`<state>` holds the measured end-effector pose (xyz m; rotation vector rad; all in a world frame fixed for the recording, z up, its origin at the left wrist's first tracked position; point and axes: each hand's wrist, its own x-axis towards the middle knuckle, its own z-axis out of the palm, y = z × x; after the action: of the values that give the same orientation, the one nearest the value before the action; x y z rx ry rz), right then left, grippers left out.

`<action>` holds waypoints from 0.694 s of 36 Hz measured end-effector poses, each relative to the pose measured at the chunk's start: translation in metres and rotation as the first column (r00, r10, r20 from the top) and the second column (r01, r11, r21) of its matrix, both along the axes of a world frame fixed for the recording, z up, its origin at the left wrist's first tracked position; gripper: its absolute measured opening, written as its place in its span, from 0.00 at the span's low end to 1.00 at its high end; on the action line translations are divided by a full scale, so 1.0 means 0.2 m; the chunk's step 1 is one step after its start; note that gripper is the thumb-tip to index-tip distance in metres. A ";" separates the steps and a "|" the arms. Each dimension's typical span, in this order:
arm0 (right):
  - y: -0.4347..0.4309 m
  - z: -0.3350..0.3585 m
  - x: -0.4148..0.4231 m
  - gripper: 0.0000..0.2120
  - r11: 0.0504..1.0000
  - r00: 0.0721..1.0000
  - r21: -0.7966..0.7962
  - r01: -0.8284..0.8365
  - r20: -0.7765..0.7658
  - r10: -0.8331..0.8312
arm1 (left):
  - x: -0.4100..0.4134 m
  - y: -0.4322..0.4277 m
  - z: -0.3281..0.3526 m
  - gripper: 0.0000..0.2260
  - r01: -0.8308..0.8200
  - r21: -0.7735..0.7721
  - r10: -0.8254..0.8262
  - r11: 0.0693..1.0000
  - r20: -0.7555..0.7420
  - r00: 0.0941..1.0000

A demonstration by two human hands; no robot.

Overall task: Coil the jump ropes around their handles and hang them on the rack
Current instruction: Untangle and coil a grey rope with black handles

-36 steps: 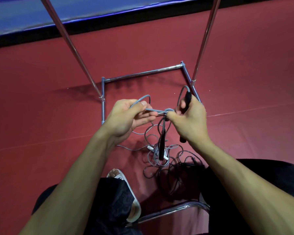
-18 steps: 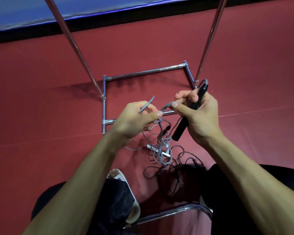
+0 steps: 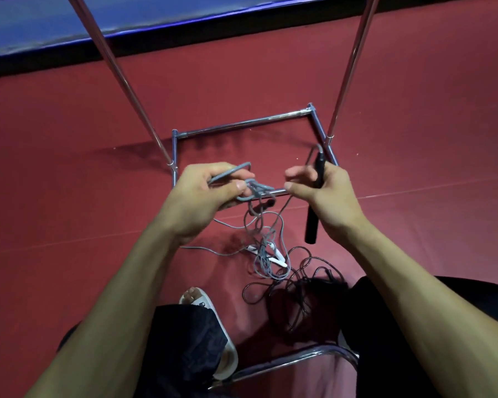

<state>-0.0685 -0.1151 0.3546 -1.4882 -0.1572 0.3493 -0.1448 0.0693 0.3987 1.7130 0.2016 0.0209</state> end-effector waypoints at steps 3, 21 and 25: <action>0.04 0.01 -0.03 0.19 0.990 0.992 0.059 -0.125 -0.007 0.126 | -0.01 0.00 0.02 0.05 -0.058 -0.305 0.055 0.951 -0.018 0.998; 0.03 0.13 -0.06 0.16 0.970 0.988 0.192 -0.148 0.072 0.137 | 0.04 0.12 -0.03 0.07 -0.415 -0.311 0.323 0.855 -0.307 0.895; 0.04 0.16 -0.08 0.18 0.958 0.980 0.207 -0.197 0.079 0.185 | 0.03 0.15 -0.13 0.09 -0.241 0.456 0.375 0.857 -0.232 0.897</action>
<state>-0.0836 -0.1079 0.3867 -1.2733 -0.3768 0.4308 -0.1380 0.0983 0.3725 2.0899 0.7632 0.0341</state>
